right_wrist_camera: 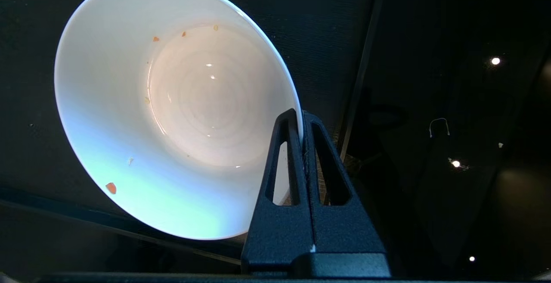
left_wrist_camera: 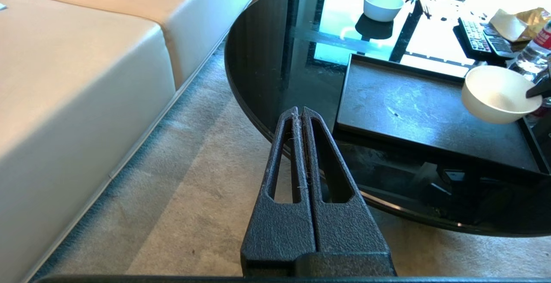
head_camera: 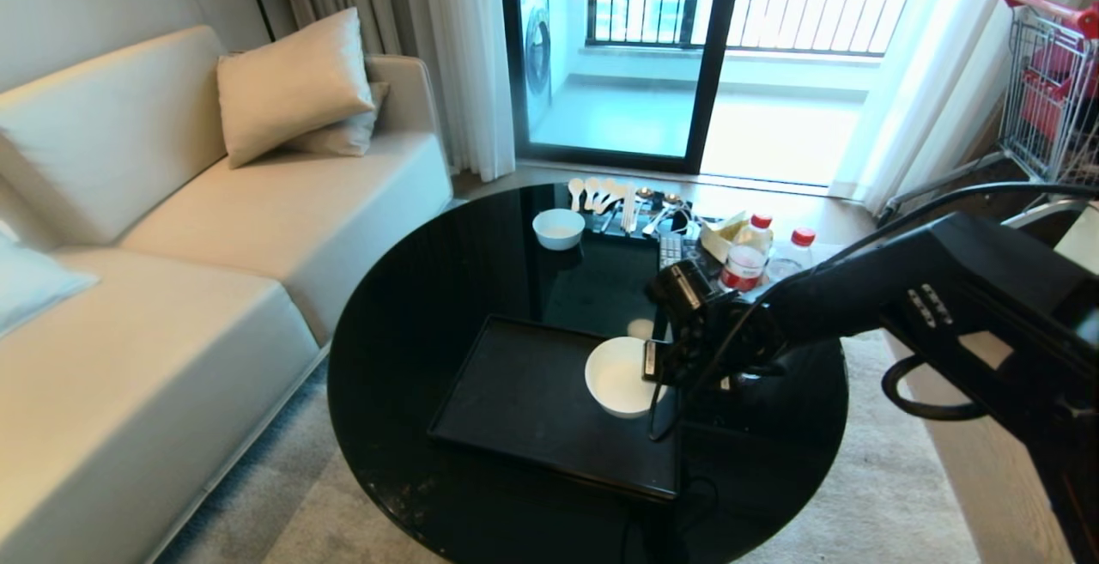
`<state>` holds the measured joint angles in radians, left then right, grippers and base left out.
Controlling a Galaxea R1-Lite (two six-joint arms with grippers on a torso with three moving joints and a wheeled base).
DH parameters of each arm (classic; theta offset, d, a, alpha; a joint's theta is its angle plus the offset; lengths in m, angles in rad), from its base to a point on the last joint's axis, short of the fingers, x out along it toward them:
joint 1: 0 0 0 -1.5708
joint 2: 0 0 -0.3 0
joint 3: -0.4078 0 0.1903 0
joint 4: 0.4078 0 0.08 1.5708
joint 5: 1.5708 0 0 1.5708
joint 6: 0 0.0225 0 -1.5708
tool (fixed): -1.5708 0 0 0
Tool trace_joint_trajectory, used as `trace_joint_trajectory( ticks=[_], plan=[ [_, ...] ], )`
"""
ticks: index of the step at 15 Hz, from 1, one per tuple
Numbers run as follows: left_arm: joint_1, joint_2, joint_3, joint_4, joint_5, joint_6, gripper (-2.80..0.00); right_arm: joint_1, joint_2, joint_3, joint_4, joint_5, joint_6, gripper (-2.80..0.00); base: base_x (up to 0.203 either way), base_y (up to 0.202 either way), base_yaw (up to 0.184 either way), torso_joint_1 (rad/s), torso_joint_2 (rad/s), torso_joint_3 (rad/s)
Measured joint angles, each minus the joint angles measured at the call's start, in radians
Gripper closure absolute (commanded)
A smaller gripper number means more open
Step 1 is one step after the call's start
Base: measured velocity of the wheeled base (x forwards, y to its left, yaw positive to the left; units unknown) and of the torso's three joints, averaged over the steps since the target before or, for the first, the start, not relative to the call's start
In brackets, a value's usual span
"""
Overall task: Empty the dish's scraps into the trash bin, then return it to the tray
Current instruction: Put the bowl back to the table
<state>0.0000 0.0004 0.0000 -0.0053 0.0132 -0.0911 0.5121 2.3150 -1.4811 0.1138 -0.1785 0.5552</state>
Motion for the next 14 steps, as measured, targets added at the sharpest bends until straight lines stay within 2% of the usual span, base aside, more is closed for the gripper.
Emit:
trace_joint_trajectory(
  ticks=[8,14],
  plan=[
    [0.000,0.000,0.000,0.000,0.000,0.000,0.00,0.006,0.049,-0.035,-0.004,0.003,0.019,0.00,0.000,0.000,0.000,0.000,0.00,0.000],
    [0.000,0.000,0.000,0.000,0.000,0.001,0.00,0.048,0.068,-0.062,-0.005,0.019,0.018,0.00,0.000,0.000,0.000,0.000,0.00,0.000]
  ],
)
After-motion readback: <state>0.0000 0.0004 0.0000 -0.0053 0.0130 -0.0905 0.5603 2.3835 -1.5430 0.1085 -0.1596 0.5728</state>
